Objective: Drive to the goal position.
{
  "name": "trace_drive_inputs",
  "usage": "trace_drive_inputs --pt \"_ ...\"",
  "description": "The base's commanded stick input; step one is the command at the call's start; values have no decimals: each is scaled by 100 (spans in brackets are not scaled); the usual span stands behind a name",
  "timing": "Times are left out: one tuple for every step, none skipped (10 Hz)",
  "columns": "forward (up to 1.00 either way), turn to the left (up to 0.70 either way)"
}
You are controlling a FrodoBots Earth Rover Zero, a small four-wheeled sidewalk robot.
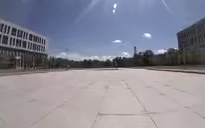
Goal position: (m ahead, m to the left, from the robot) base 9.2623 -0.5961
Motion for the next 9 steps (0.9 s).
trace_drive_inputs --pt "70 0" --pt "70 0" --pt "70 0" --pt "70 0" --pt "70 0" --pt "70 0" --pt "70 0" --pt "70 0" --pt "70 0"
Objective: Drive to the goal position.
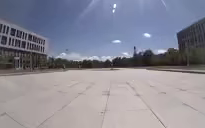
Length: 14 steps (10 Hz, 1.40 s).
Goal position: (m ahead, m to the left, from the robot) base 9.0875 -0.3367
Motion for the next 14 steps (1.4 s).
trace_drive_inputs --pt "70 0" --pt "70 0" --pt "70 0" --pt "70 0" --pt "70 0" --pt "70 0" --pt "70 0" --pt "70 0" --pt "70 0" --pt "70 0" --pt "70 0" --pt "70 0" --pt "70 0" --pt "70 0"
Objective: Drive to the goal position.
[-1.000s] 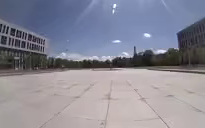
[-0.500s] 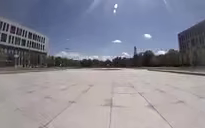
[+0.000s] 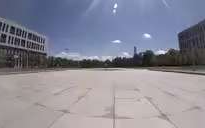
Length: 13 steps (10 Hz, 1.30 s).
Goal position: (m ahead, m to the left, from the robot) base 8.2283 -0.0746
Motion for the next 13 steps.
trace_drive_inputs --pt "70 0" --pt "70 0" --pt "70 0" --pt "70 0" --pt "70 0" --pt "70 0" --pt "70 0" --pt "70 0" --pt "70 0" --pt "70 0" --pt "70 0" --pt "70 0" --pt "70 0"
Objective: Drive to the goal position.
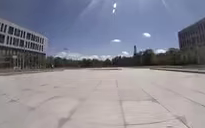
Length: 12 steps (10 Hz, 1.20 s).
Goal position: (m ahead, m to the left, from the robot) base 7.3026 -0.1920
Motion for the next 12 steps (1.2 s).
trace_drive_inputs --pt "70 0" --pt "70 0" --pt "70 0" --pt "70 0" --pt "70 0" --pt "70 0" --pt "70 0" --pt "70 0" --pt "70 0" --pt "70 0" --pt "70 0" --pt "70 0"
